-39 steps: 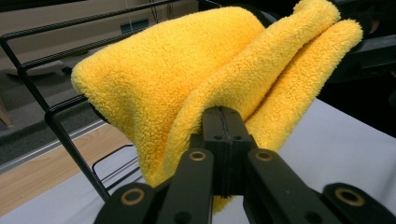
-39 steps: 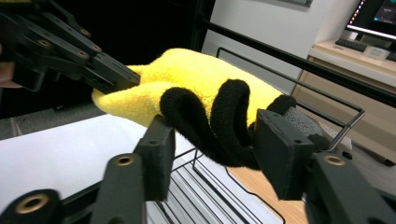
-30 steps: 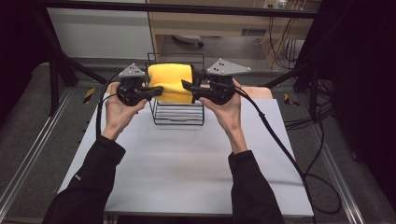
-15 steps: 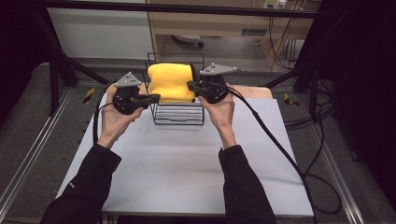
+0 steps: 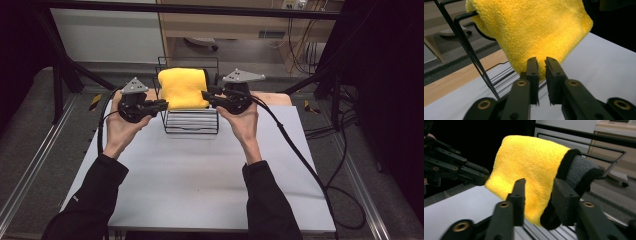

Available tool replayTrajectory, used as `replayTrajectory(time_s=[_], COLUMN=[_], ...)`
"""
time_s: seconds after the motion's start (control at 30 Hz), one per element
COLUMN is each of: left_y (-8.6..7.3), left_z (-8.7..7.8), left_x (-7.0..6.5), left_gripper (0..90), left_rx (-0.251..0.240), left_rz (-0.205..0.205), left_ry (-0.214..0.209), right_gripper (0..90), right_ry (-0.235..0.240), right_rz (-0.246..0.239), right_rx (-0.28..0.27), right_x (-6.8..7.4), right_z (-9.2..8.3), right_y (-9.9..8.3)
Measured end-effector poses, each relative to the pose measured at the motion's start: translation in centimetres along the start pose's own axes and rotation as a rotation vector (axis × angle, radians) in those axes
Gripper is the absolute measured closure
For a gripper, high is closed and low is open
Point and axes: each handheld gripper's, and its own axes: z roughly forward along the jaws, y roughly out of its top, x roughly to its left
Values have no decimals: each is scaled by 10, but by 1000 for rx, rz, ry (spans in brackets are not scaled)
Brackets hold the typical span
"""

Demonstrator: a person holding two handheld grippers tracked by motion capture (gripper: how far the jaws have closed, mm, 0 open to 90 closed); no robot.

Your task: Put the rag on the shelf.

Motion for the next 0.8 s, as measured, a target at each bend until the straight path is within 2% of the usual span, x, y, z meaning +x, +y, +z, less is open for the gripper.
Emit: replayTrajectory(time_s=[0.1,0.17,0.27,0.37,0.47,0.57,0.8], left_y=[-9,-17,-29,-44,-60,-74,-107], left_z=[-3,-5,-7,-8,-8,-7,-5], left_x=[-2,-2,-2,-2,-3,-2,-2], left_gripper=[681,619,521,409,335,272,170], left_rx=[17,21,51,82,101,121,153], left_rz=[26,15,30,30,44,21,3], left_ry=[2,-10,-8,-10,-11,-24,-29], right_gripper=[458,388,272,205,117,90,25], right_ry=[-7,-3,3,-3,-6,-14,-36], right_rz=[7,24,55,66,75,79,96], right_rx=[31,42,49,59,86,101,139], right_x=[-2,-3,-5,-8,-12,-16,-23], right_z=[-8,-14,-21,-29,-35,-42,-56], right_y=[-3,-7,-14,-23,-32,-43,-75])
